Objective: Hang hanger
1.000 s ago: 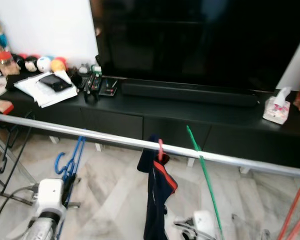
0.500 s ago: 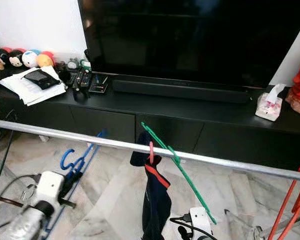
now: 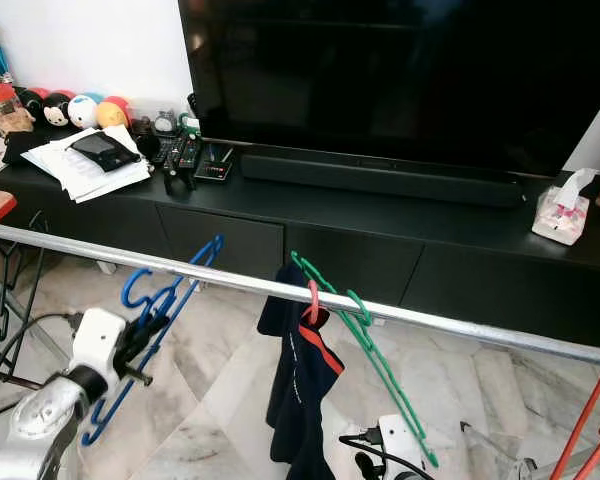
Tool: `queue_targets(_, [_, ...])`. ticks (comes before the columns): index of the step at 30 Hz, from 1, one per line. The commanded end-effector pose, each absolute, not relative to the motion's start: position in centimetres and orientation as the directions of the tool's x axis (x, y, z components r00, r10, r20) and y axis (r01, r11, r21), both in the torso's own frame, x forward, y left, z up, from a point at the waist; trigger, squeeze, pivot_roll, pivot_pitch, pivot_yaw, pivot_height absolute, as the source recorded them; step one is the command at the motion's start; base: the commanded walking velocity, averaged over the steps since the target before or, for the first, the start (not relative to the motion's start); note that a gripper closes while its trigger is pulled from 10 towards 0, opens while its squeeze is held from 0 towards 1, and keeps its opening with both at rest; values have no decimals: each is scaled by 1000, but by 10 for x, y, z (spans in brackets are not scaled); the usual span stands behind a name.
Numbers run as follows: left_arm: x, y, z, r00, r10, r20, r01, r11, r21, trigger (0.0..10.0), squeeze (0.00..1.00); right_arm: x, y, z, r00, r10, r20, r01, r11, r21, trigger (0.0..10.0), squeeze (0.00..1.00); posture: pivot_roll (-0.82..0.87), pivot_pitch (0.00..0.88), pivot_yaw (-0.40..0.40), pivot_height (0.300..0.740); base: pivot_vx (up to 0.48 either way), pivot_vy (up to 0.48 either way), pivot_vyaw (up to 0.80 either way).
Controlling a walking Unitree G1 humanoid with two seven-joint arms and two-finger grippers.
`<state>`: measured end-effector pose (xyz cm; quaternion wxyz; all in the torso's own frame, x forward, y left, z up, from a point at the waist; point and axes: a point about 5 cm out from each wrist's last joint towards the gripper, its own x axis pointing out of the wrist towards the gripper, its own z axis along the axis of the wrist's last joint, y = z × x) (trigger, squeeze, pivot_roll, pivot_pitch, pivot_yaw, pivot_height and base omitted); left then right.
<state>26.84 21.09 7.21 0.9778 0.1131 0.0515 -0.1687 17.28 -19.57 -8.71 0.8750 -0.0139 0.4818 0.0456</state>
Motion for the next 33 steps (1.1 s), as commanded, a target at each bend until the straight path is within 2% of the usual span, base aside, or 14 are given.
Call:
queue_targets(1, [272, 215, 69, 945, -286, -158, 315, 926, 208, 10000, 0, 173, -196, -87, 531, 63, -845, -96, 995, 14, 10000, 0, -27, 30, -35, 740, 0, 0, 0])
queue_targets(5, [287, 215, 69, 960, -229, -158, 259, 944, 203, 10000, 0, 173, -196, -87, 531, 63, -845, -96, 995, 14, 10000, 0, -33, 30, -36, 740, 0, 0, 0])
queue_targets(16, [314, 203, 72, 963, -210, -170, 240, 952, 187, 10000, 0, 173, -196, -87, 533, 62, -844, -93, 996, 15, 10000, 0, -42, 34, -33, 740, 0, 0, 0])
queue_targets(21, [316, 202, 68, 953, -215, -215, 257, 948, 190, 10000, 0, 173, -195, -87, 533, 62, -844, -91, 996, 15, 10000, 0, -43, 35, -30, 740, 0, 0, 0])
queue_targets(28, [304, 204, 52, 933, -240, -267, 297, 934, 201, 10000, 0, 173, -195, -87, 534, 61, -844, -87, 996, 17, 10000, 0, -46, 39, -28, 740, 0, 0, 0])
queue_targets(29, [302, 205, 52, 936, -234, -261, 289, 937, 195, 10000, 400, 173, -195, -87, 534, 61, -844, -86, 996, 18, 10000, 0, -46, 39, -28, 740, 0, 0, 0])
queue_targets(30, [302, 205, 52, 937, -233, -260, 287, 938, 194, 10000, 1000, 173, -195, -87, 534, 61, -844, -86, 996, 18, 10000, 0, -46, 39, -28, 740, 0, 0, 0])
queue_targets(33, [300, 209, 55, 947, -219, -236, 264, 948, 179, 10000, 1000, 173, -195, -87, 534, 62, -843, -86, 996, 18, 10000, 0, -43, 40, -27, 740, 0, 0, 0])
